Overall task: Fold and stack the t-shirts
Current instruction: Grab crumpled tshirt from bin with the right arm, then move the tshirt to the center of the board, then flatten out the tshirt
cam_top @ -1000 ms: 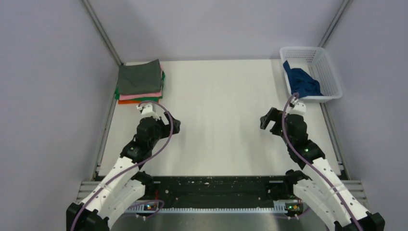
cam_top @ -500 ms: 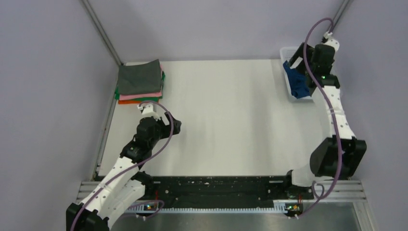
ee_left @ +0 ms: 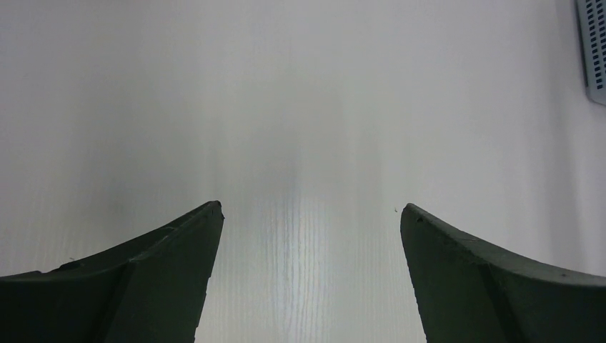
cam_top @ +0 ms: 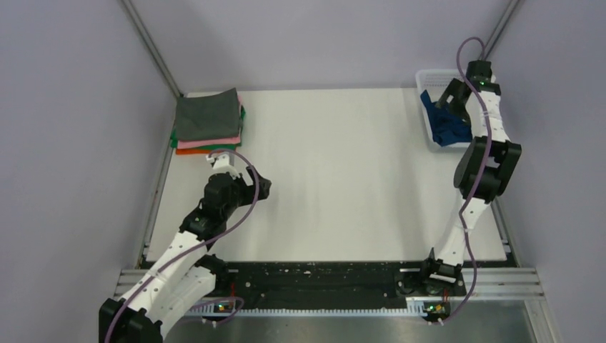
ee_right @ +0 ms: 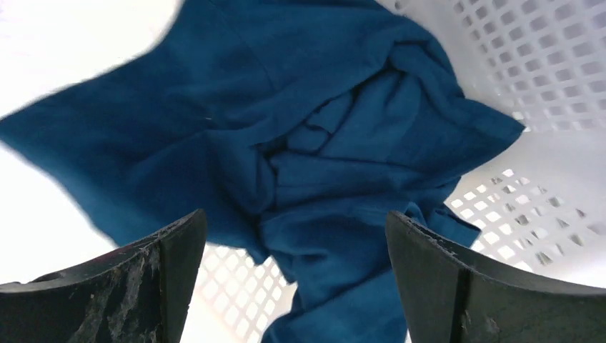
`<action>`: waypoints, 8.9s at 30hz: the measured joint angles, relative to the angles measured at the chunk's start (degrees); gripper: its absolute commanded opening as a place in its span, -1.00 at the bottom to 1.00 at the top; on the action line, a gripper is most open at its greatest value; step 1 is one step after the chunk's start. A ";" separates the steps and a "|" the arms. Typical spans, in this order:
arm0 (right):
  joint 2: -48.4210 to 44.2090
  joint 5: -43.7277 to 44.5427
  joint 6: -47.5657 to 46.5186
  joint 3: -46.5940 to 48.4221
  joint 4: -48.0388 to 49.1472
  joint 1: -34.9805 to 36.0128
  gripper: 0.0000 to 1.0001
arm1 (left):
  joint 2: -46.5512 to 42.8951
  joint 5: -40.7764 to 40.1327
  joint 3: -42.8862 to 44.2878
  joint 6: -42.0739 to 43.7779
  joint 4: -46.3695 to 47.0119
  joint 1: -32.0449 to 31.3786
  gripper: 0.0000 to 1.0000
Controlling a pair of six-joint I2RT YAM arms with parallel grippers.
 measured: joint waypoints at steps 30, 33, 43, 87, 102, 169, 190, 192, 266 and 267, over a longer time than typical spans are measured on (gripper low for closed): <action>3.63 1.68 1.38 -9.68 5.46 -0.42 -1.00 | 1.33 1.22 0.00 0.39 -0.13 0.00 0.97; -1.42 -1.16 1.36 -9.62 6.01 -0.33 -1.00 | 0.79 1.25 0.00 0.39 -0.33 0.00 0.98; -25.44 -14.10 -1.79 -5.84 8.96 5.44 -1.00 | -1.40 2.84 0.04 0.39 -0.50 0.00 0.98; -65.59 8.74 6.43 -80.78 26.84 34.23 0.96 | 23.93 12.92 2.97 -9.40 2.34 0.00 0.45; -41.24 2.36 9.79 -74.69 32.59 26.99 0.59 | 39.08 15.52 8.13 -9.70 5.95 -0.44 -0.86; -88.63 -3.85 -10.03 -35.43 31.23 33.81 -1.00 | -8.09 18.49 61.42 6.84 -12.41 -2.21 -1.00; -78.93 1.66 -13.20 -32.85 33.18 33.81 -1.00 | 6.03 2.08 60.02 9.27 -14.19 -1.11 -1.00; -73.42 5.64 -14.43 -35.28 35.45 33.81 -1.00 | 10.78 -2.05 58.69 9.88 -14.25 -1.11 -1.00; -34.82 -14.05 16.74 -74.49 54.03 82.01 0.97 | 83.84 19.21 73.24 -0.98 -6.51 1.31 0.97; -36.72 -12.96 16.06 -74.53 52.87 81.90 0.98 | 82.64 19.10 72.35 -0.17 -6.73 1.27 0.97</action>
